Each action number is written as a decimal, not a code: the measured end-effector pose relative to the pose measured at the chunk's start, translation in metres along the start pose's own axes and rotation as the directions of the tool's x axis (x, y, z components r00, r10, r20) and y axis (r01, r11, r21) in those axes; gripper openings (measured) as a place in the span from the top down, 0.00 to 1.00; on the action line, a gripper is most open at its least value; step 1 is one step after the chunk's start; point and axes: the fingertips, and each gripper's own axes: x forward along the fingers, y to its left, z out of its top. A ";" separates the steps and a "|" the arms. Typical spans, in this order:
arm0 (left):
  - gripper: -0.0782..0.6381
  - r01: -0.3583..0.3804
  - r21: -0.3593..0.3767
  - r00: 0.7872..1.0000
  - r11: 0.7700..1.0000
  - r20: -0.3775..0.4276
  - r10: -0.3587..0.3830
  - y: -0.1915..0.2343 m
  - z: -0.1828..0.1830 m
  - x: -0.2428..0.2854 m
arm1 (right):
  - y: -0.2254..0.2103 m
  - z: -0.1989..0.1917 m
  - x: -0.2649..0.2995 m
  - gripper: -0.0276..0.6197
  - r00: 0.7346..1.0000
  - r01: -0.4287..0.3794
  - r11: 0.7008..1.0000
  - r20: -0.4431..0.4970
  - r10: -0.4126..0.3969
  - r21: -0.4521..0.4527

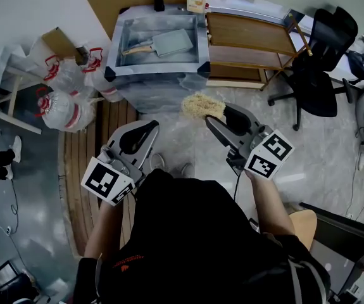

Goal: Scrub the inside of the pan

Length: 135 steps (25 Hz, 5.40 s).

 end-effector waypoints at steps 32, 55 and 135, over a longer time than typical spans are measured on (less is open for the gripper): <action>0.86 0.052 -0.120 0.997 0.991 -0.048 -0.058 0.258 -0.042 0.087 | -0.154 0.013 0.196 0.67 0.985 0.140 0.988 -0.116 -0.131 0.071; 0.86 0.103 -0.186 0.983 0.977 -0.128 -0.128 0.430 -0.070 0.117 | -0.224 0.007 0.350 0.67 0.947 0.233 0.969 -0.246 -0.207 0.083; 0.86 -0.174 -0.338 0.949 0.925 -0.308 0.066 0.479 -0.220 0.196 | -0.450 -0.202 0.467 0.67 0.521 -0.213 0.941 -0.845 -0.118 -0.263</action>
